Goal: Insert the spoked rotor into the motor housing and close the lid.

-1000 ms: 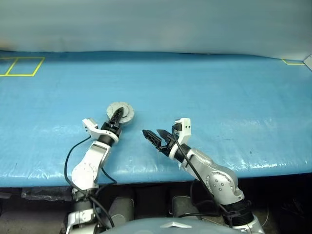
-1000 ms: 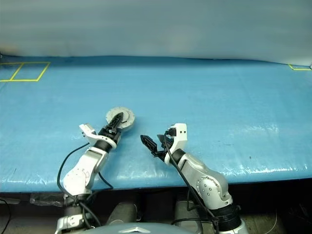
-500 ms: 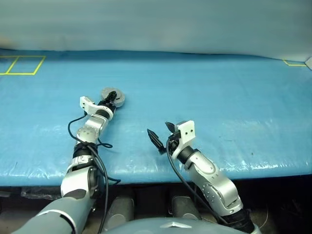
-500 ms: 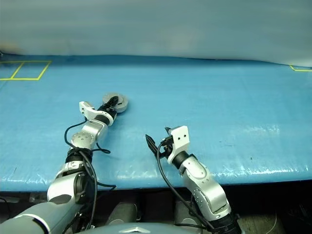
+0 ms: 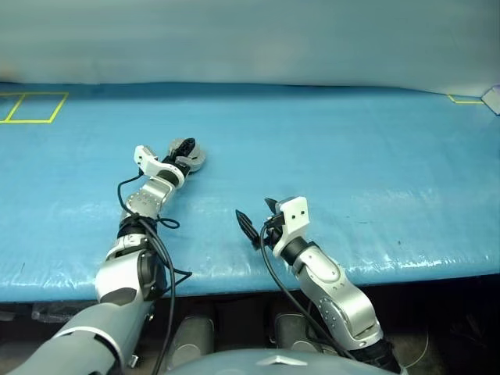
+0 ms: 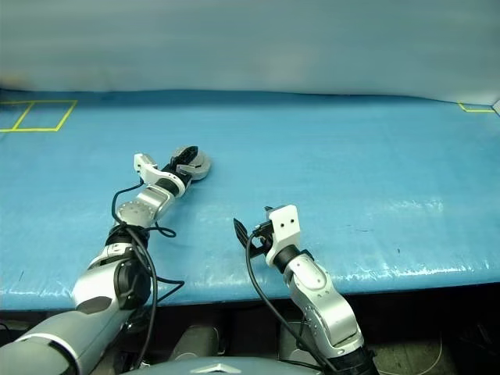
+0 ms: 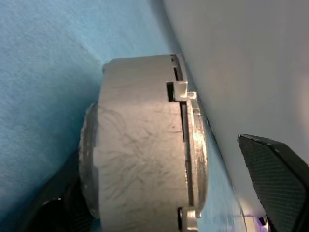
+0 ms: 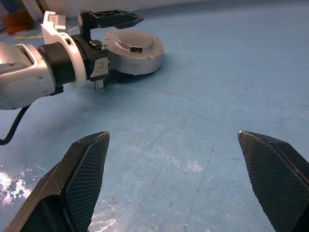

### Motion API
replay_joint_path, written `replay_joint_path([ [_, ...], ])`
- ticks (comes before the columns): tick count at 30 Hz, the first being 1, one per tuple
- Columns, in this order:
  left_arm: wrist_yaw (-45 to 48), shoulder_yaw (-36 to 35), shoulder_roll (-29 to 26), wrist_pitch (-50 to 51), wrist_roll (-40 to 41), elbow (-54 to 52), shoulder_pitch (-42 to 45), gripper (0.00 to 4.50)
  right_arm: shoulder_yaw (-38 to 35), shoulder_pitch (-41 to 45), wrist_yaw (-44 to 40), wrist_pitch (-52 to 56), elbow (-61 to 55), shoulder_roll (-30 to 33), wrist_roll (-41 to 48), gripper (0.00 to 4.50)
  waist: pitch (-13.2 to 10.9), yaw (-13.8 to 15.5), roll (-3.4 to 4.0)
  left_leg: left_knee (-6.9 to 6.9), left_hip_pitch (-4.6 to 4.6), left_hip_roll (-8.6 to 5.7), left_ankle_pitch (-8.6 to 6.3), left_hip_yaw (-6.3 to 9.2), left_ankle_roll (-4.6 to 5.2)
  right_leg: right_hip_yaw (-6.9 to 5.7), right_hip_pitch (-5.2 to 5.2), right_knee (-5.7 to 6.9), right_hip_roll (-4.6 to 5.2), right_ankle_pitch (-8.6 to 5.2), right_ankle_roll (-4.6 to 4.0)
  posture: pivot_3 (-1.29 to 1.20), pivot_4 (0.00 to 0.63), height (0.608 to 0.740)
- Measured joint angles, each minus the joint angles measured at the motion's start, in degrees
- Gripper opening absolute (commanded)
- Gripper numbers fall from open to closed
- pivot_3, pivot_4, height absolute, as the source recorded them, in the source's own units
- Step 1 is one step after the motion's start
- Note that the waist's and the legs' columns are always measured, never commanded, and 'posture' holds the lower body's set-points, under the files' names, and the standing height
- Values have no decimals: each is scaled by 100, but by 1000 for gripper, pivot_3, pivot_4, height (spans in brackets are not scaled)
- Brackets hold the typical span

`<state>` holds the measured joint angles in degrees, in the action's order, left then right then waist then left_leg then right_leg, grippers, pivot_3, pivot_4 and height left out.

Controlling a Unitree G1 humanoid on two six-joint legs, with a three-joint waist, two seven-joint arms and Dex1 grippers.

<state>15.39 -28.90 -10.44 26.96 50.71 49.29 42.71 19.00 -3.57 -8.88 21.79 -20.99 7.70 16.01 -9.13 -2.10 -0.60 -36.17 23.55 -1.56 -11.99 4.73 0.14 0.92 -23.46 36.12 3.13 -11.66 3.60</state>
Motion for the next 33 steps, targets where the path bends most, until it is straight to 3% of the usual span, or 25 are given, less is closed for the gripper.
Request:
replay_joint_path([
  [11,-819,-202,125,1866,822,-3730,-2607,4472,-100,16,-299,261,44,56,-76,4500,23,-36,4,13,-115,18,-2,-24,0,26,68,48,22,-53,-23,0,150,740],
  [15,-782,230,-119,2099,657,-4906,-3517,4472,-112,41,-433,522,49,23,34,4500,30,-14,-5,9,-115,21,0,-25,-1,27,63,59,28,-56,-26,0,150,740],
  [20,-163,1763,-981,1474,-852,-6310,-4620,4472,-230,51,-515,636,51,-20,101,4500,36,23,4,16,-104,17,-2,-27,-4,30,50,55,38,-59,-31,0,150,740],
  [25,-20,3088,-1040,-555,-2995,-6511,-5290,4472,-285,40,-556,392,123,24,-90,4500,35,117,1,21,-62,18,-2,-31,-5,33,-6,48,45,-59,-31,0,150,740],
  [30,-249,3519,-1106,-1864,-4443,-6321,-5303,4472,-255,-127,-814,-404,269,263,-436,4500,34,150,1,25,-39,19,-1,-30,-3,26,-15,49,40,-60,-33,0,150,740],
  [33,-302,3489,-958,-2301,-4627,-6143,-5305,4472,-276,-221,-885,-713,399,338,-549,4500,32,139,0,25,-36,19,-2,-31,-2,25,-16,48,40,-61,-31,0,150,740],
])
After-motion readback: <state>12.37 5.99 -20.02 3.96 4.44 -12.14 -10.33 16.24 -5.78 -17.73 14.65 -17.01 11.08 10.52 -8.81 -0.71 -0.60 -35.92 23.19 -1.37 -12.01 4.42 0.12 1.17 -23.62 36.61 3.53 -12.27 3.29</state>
